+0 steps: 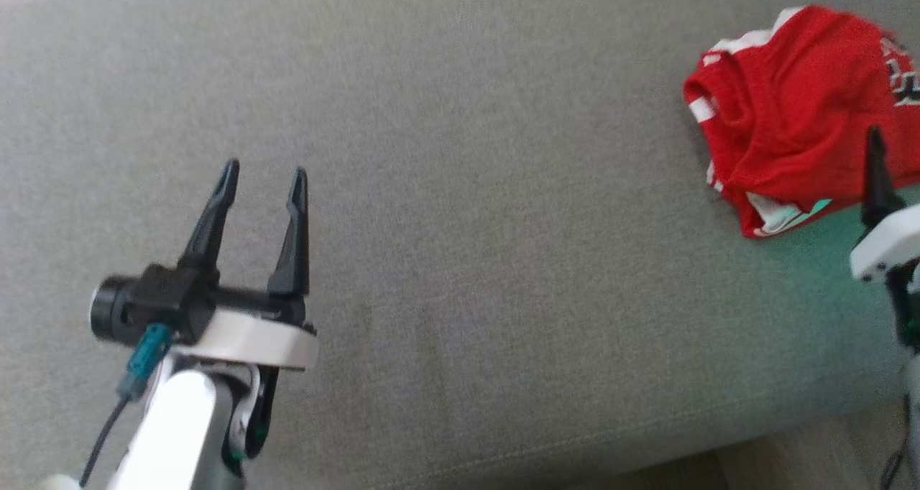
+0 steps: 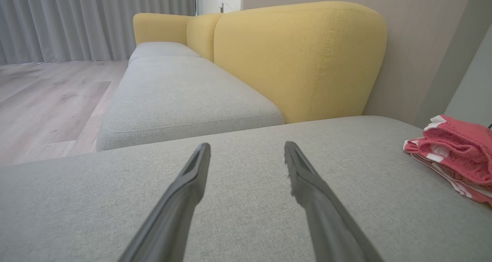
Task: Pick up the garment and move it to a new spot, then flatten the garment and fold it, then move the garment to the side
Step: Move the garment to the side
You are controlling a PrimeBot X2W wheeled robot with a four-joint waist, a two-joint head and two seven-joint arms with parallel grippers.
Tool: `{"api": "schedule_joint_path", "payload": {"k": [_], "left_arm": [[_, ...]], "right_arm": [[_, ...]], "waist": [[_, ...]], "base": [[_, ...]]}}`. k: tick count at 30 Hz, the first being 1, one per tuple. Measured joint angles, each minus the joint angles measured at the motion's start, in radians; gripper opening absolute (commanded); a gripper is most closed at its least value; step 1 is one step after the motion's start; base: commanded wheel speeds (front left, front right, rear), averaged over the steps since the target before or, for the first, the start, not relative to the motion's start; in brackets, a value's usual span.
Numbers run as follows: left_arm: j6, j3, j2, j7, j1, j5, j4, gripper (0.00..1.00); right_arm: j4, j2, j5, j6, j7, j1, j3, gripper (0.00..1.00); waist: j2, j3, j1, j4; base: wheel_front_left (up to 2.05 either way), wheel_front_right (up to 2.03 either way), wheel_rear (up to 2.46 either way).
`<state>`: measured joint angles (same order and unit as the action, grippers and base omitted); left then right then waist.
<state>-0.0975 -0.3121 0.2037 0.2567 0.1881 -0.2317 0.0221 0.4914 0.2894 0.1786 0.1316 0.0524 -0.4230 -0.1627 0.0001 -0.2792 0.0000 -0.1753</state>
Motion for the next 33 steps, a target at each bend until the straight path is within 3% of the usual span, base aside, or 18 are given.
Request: {"api": "schedule_joint_path", "payload": {"k": [8, 13, 21, 33], "left_arm": [[-0.019, 0.005, 0.000, 0.000, -0.080, -0.021, 0.009, 1.00], [-0.027, 0.004, 0.002, -0.001, -0.109, -0.031, 0.016, 1.00], [-0.036, 0.005, 0.017, -0.001, -0.161, -0.035, 0.023, 1.00], [-0.052, -0.009, 0.036, -0.009, -0.232, -0.028, 0.032, 1.00]], "right_arm": [[-0.355, -0.126, 0.004, 0.000, 0.002, 0.206, 0.016, 1.00], [-0.486, -0.190, -0.012, 0.000, 0.013, 0.285, 0.091, 1.00], [-0.554, -0.226, -0.041, 0.000, 0.018, 0.378, 0.164, 1.00], [-0.558, -0.241, -0.055, 0.000, 0.018, 0.484, 0.147, 1.00]], "waist": [[0.0000, 0.106, 0.0000, 0.020], [0.0000, 0.146, 0.0000, 0.063], [0.0000, 0.207, 0.0000, 0.135], [0.0000, 0.287, -0.0001, 0.178]], "base": [[0.00, 0.00, 0.00], [0.00, 0.00, 0.00], [0.00, 0.00, 0.00], [0.00, 0.00, 0.00]]}}
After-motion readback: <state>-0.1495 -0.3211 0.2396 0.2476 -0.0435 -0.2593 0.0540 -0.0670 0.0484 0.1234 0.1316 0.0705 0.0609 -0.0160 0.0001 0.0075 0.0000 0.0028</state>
